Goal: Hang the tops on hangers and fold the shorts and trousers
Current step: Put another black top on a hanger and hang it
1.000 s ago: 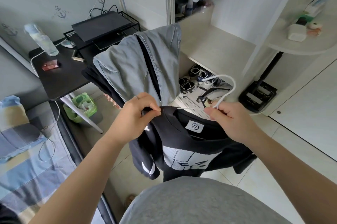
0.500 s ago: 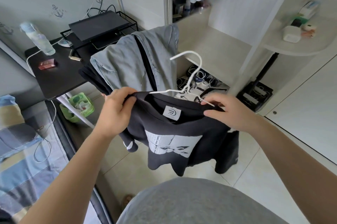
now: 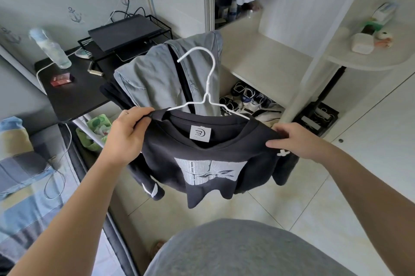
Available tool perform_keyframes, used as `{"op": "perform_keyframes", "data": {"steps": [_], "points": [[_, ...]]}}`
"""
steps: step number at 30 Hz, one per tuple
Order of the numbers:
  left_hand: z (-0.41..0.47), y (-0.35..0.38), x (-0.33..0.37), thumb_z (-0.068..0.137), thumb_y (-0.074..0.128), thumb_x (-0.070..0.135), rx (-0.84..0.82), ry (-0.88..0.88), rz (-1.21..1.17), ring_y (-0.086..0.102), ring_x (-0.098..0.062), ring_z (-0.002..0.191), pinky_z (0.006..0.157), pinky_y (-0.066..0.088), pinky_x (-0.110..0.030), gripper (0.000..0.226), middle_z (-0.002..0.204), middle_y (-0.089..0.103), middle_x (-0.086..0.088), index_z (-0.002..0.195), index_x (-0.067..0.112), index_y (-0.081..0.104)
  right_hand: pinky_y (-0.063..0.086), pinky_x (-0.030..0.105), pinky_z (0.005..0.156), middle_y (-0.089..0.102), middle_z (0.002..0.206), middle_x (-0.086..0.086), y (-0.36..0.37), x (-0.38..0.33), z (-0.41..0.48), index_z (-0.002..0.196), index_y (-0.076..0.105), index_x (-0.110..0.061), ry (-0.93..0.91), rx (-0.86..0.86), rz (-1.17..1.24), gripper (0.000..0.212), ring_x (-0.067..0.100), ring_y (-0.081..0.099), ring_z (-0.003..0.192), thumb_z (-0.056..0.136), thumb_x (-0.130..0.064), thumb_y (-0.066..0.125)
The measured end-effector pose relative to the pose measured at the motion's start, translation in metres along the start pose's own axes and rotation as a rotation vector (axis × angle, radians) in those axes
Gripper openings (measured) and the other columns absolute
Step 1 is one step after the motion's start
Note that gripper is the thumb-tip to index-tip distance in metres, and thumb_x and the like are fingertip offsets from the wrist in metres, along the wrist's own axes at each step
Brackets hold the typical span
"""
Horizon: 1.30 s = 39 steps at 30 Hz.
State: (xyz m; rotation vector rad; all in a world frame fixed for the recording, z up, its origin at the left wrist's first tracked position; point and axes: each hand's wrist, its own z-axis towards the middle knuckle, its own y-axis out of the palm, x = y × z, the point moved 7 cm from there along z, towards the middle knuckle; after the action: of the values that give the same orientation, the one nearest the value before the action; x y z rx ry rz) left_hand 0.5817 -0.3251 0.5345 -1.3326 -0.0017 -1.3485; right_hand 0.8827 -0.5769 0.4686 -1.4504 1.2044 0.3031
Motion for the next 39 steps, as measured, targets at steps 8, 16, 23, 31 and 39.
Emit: {"op": "perform_keyframes", "data": {"steps": [8, 16, 23, 31, 39], "points": [[0.002, -0.002, -0.006, 0.097, 0.047, 0.019, 0.005, 0.016, -0.005, 0.051, 0.003, 0.100, 0.092, 0.032, -0.002, 0.047, 0.101, 0.059, 0.040, 0.109, 0.064, 0.058, 0.053, 0.038, 0.081, 0.075, 0.085, 0.008, -0.017, -0.015, -0.001, 0.087, 0.076, -0.019, -0.015, 0.105, 0.131, 0.009, 0.026, 0.072, 0.082, 0.084, -0.028, 0.077], [0.000, 0.010, -0.013, 0.095, 0.048, 0.019, 0.060, -0.027, -0.003, 0.055, -0.018, 0.103, 0.093, 0.033, -0.006, 0.029, 0.101, 0.057, 0.035, 0.116, 0.014, 0.068, 0.042, 0.018, 0.065, 0.060, 0.070, -0.010, -0.034, -0.041, -0.013, 0.066, 0.065, -0.028, -0.222, 0.234, 0.113, 0.023, 0.004, 0.054, 0.062, 0.080, -0.021, 0.081], [0.000, 0.004, 0.009, 0.096, 0.046, 0.027, 0.126, -0.061, -0.116, 0.057, -0.012, 0.102, 0.089, 0.040, -0.016, 0.037, 0.097, 0.061, 0.036, 0.098, 0.063, 0.053, 0.052, 0.032, 0.087, 0.074, 0.101, 0.001, -0.033, -0.049, -0.030, 0.082, 0.059, -0.028, -0.312, 0.254, 0.214, 0.022, 0.018, 0.070, 0.094, 0.087, -0.017, 0.076], [0.013, 0.016, 0.023, 0.098, 0.048, 0.023, 0.064, 0.030, -0.084, 0.053, -0.009, 0.103, 0.091, 0.035, -0.005, 0.025, 0.099, 0.058, 0.040, 0.111, 0.040, 0.060, 0.045, 0.011, 0.060, 0.066, 0.068, -0.015, -0.032, -0.047, -0.032, 0.077, 0.072, -0.042, -0.280, 0.253, 0.105, 0.031, 0.001, 0.058, 0.060, 0.089, -0.014, 0.073], [0.031, 0.059, 0.041, 0.104, 0.046, 0.005, -0.195, 0.190, 0.088, 0.050, -0.016, 0.096, 0.084, 0.034, -0.018, 0.021, 0.099, 0.058, 0.012, 0.114, 0.011, 0.063, 0.041, 0.014, 0.062, 0.062, 0.072, -0.016, -0.029, -0.050, -0.058, 0.081, 0.063, -0.034, -0.336, 0.263, 0.039, 0.026, 0.001, 0.059, 0.068, 0.101, -0.017, 0.057]]}}
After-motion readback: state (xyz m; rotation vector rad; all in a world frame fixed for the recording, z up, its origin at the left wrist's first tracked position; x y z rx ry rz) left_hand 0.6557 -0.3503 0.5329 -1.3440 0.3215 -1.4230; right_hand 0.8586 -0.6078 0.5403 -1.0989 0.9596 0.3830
